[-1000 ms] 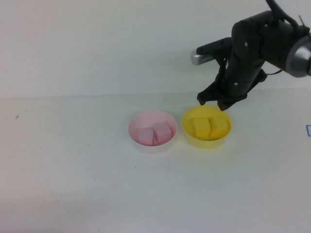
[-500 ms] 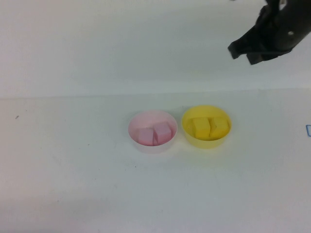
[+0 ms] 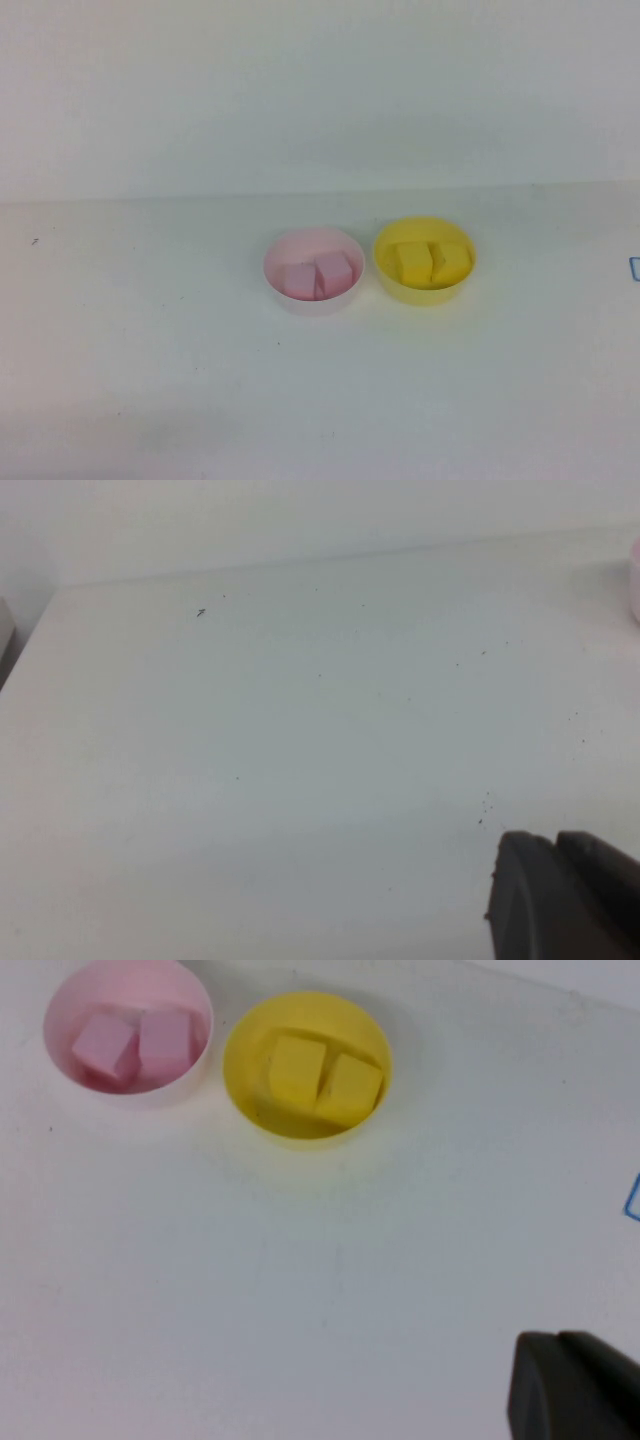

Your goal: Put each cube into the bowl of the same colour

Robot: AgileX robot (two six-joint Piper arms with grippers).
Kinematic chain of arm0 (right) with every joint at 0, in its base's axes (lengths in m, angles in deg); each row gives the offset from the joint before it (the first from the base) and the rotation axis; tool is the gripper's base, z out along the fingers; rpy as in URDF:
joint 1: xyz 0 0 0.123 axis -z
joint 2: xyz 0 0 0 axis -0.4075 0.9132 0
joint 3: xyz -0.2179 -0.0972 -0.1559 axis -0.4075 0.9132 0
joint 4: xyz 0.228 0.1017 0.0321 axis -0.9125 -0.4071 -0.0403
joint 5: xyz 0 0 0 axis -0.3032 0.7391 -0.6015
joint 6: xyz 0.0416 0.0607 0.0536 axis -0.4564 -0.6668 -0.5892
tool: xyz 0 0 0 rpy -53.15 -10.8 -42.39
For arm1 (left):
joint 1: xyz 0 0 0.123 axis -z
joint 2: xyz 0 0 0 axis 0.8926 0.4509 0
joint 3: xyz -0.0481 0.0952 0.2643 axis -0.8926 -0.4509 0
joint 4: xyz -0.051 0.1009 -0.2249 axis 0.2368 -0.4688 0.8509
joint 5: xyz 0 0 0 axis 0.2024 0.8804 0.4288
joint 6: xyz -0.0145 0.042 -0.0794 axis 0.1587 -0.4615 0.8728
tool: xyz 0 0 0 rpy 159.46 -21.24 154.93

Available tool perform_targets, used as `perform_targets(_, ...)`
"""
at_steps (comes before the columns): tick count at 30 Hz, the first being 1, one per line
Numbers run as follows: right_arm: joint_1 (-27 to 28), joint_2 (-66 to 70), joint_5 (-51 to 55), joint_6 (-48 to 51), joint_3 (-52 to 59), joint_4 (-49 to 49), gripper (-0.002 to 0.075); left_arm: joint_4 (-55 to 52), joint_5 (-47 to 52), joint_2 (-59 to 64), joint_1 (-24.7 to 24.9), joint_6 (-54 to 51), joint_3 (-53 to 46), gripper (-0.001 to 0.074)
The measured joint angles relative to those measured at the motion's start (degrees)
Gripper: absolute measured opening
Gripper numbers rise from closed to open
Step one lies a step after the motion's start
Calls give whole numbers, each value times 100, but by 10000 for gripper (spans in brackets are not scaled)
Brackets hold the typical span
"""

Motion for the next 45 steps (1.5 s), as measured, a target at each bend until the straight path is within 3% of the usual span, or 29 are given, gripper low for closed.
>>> perform_targets(13,0,-2280,92,86,1721,4,-1,0,0,0,0,0,0,0)
perform_targets(20,0,-2782,1258,95,1842,-6,-1,0,0,0,0,0,0,0)
perform_targets(30,0,-2773,1231,95,1842,645,-1,0,0,0,0,0,0,0)
perform_targets(35,0,-2784,380,95,1903,1119,-1,-10,0,0,0,0,0,0)
perform_targets(40,144,-3198,-1387,95,2484,1297,-1,-122,0,0,0,0,0,0)
perform_targets(45,712,-3917,-3285,95,3518,467,-1,-128,0,0,0,0,0,0)
